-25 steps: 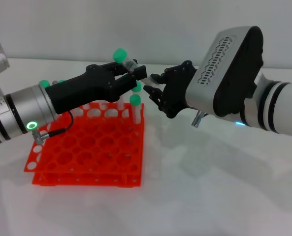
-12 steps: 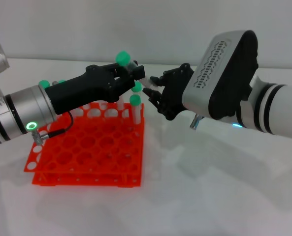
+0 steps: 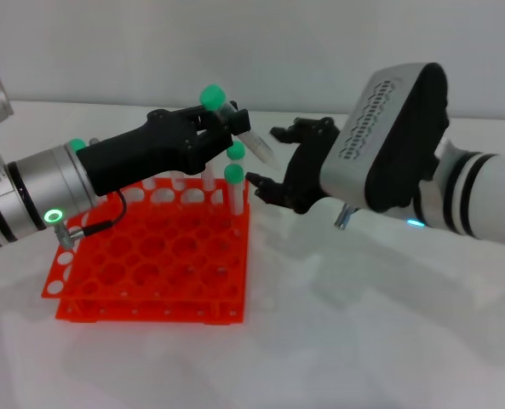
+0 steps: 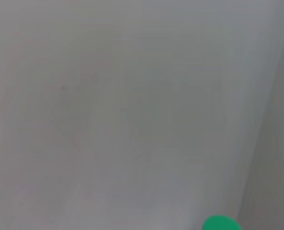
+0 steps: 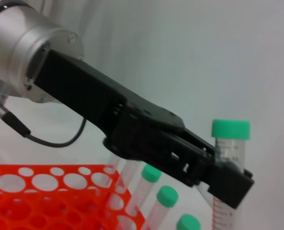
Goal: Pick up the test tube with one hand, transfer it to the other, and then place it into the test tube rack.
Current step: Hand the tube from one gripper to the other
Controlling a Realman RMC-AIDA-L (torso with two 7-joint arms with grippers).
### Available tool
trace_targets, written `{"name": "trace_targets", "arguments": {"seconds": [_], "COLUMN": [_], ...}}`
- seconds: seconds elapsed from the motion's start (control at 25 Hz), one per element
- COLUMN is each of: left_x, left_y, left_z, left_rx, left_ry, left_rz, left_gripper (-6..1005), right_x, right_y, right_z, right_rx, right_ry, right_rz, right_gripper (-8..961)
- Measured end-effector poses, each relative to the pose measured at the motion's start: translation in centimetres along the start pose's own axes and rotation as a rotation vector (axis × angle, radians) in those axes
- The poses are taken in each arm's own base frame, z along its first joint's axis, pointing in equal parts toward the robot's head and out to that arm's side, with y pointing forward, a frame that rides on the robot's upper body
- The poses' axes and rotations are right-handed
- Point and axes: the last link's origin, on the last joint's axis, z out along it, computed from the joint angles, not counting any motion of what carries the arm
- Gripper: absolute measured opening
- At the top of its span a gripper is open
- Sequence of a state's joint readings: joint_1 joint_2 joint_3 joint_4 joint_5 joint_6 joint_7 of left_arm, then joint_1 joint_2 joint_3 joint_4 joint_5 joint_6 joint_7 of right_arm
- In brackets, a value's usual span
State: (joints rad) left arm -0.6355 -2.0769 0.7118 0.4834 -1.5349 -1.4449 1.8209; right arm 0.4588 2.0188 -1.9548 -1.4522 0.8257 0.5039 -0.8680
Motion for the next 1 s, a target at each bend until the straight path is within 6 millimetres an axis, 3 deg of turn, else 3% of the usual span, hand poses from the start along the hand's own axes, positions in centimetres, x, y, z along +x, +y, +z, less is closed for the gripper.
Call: {"name": "trace_targets", "arguments": {"seconds": [0.12,0.36,0.56,1.0], "left_x": [0.5,3.6,6.5,9.9], "left_y": [0.0,-0.5,-0.1,0.6], "left_z": [0.1,-0.5,-1.0,-2.9], "left_rx": [-0.006,-0.005,0.011,0.112], "left_ry": [0.003,-0.043,-0.155,-0.399], "left_rz": [-0.008,-0.058,-0.072,-0.098], "left_gripper": [213,213,213,213], "right_x": [0.7,3.3,4.4,4.8], "right_y": [-1.0,-4.0,-5.1,-5.5], "right_z": [-0.2,-1.1,-2.1,-2.6], "right_rx": [0.032,0.141,0.194,0.221], "right_ry": [0.013,0.048,0.057,0.057], "right_rz": [0.021,0.095,0.122,0.123], "right_gripper": [655,771,868,868]}}
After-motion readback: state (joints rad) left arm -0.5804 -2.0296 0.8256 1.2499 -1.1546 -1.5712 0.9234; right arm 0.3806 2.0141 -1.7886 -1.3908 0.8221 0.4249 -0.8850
